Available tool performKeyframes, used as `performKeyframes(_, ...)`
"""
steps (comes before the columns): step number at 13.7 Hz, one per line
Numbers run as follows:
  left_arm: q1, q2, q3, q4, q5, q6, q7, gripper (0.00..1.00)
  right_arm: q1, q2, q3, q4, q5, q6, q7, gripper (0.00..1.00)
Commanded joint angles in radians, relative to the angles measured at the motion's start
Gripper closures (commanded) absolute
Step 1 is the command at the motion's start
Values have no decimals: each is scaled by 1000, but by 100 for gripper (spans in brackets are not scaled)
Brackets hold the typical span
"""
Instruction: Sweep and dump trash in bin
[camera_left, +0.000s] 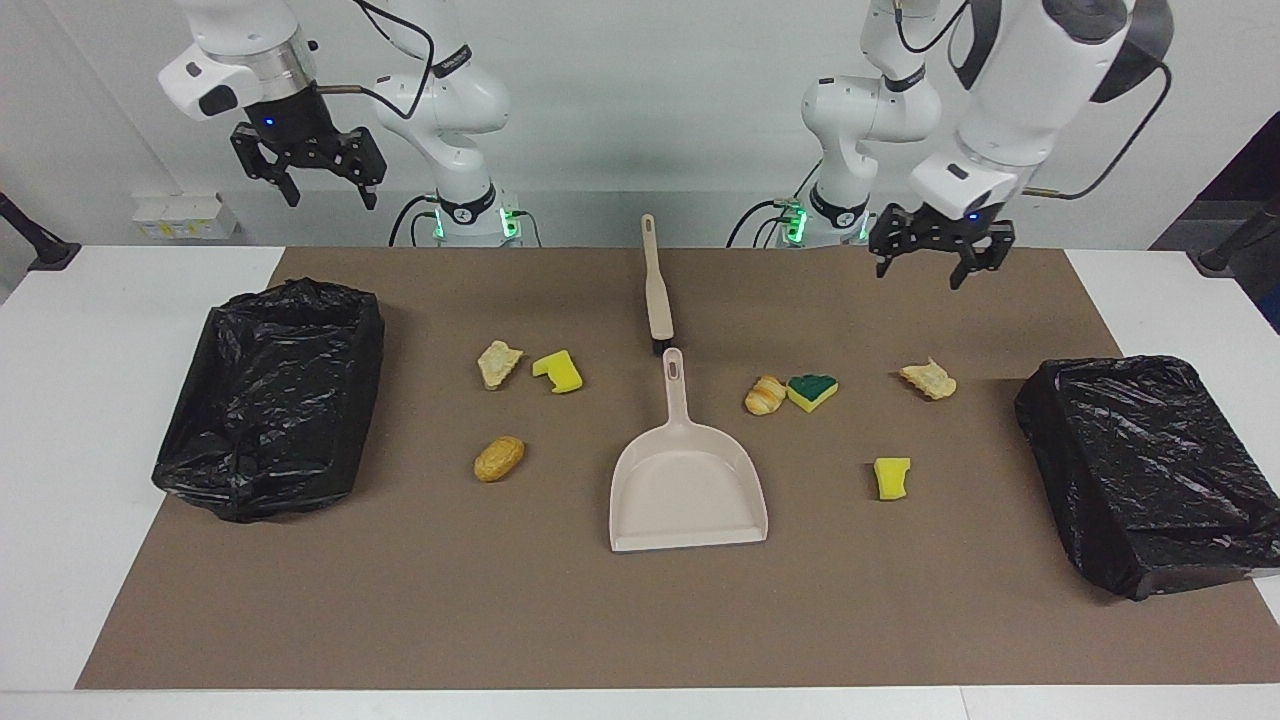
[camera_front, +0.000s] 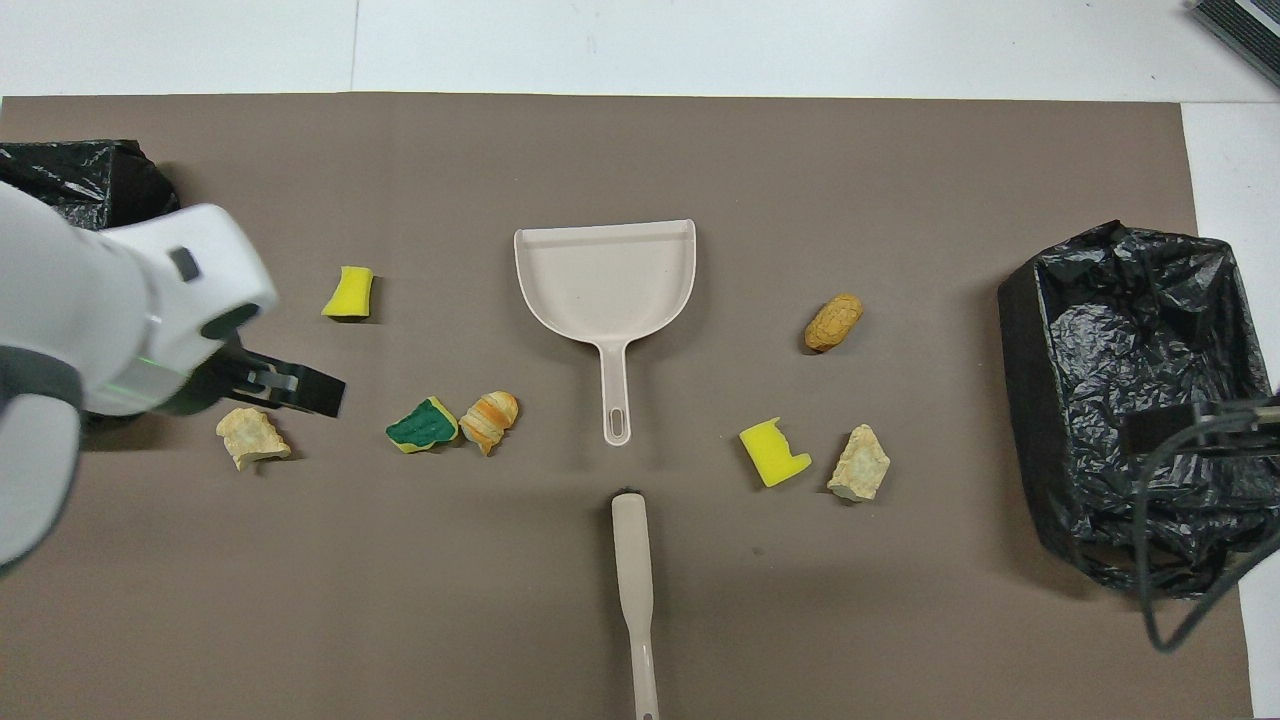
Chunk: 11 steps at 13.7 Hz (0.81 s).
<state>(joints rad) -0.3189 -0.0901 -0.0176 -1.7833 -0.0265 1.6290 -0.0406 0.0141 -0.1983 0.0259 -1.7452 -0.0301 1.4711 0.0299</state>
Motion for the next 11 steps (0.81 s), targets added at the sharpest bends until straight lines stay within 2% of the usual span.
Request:
performKeyframes(1, -144, -152, 14, -262, -3, 144, -126, 0, 29, -53, 14, -114, 6, 70, -15, 0)
performKeyframes(4, -290, -160, 13, -352, -3, 202, -285, 0, 30, -53, 14, -143, 9, 84, -12, 0)
performKeyframes(6, -395, -172, 13, -402, -4, 241, -395, 0, 46, -40, 16, -184, 35, 171, -7, 0)
performKeyframes(8, -488, -171, 13, -436, -6, 274, -511, 0, 99, 8, 16, -188, 56, 265, 34, 0)
performKeyframes(11, -639, -151, 13, -522, -6, 415, -747, 0, 223, 109, 17, -180, 58, 389, 164, 0)
